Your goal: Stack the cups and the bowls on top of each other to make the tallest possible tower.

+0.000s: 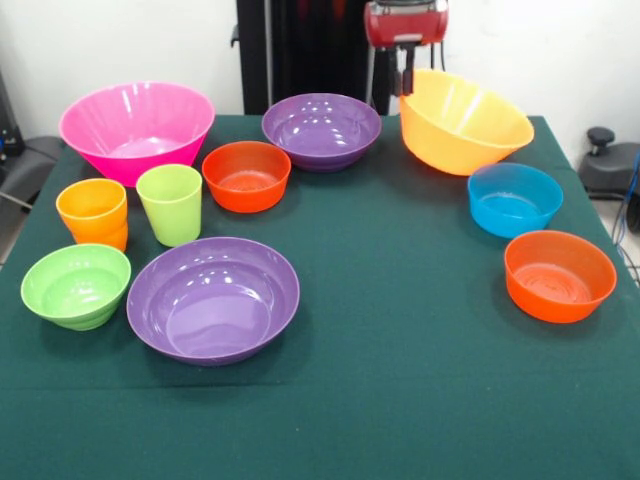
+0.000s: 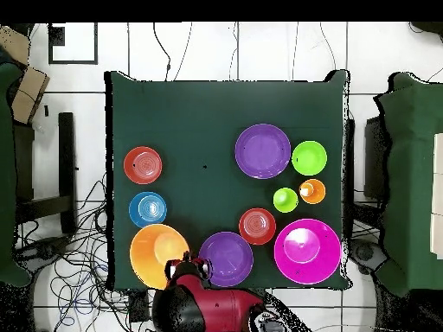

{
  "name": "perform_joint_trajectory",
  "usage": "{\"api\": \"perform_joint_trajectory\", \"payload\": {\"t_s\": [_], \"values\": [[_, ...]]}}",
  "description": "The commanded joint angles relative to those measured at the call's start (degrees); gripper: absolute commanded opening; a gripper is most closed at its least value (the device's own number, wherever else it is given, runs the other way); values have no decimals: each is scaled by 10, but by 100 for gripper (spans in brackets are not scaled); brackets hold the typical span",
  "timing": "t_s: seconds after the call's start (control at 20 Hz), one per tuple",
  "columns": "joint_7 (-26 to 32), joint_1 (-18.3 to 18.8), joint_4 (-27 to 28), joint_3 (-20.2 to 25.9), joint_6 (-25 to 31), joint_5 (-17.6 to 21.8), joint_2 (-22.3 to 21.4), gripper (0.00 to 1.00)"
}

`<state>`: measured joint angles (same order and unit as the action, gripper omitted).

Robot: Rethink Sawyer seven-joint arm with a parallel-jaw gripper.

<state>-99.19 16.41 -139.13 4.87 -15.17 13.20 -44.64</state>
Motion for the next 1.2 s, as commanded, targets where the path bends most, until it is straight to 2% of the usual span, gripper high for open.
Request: {"api": "perform_joint_trajectory", "payload": {"t_s": [0.05, 0.15, 0.3, 0.85, 1.0, 1.2], "values": [[-113, 34, -22, 126, 166, -63, -140, 0], [-111, 48, -22, 150, 203, -79, -172, 0], [-97, 61, -8, 171, 248, -100, -195, 0], [-72, 75, 45, 185, 284, -116, -165, 0], [-72, 75, 50, 179, 261, -103, -149, 0], [-74, 39, 91, 114, 151, -53, -48, 0]]}}
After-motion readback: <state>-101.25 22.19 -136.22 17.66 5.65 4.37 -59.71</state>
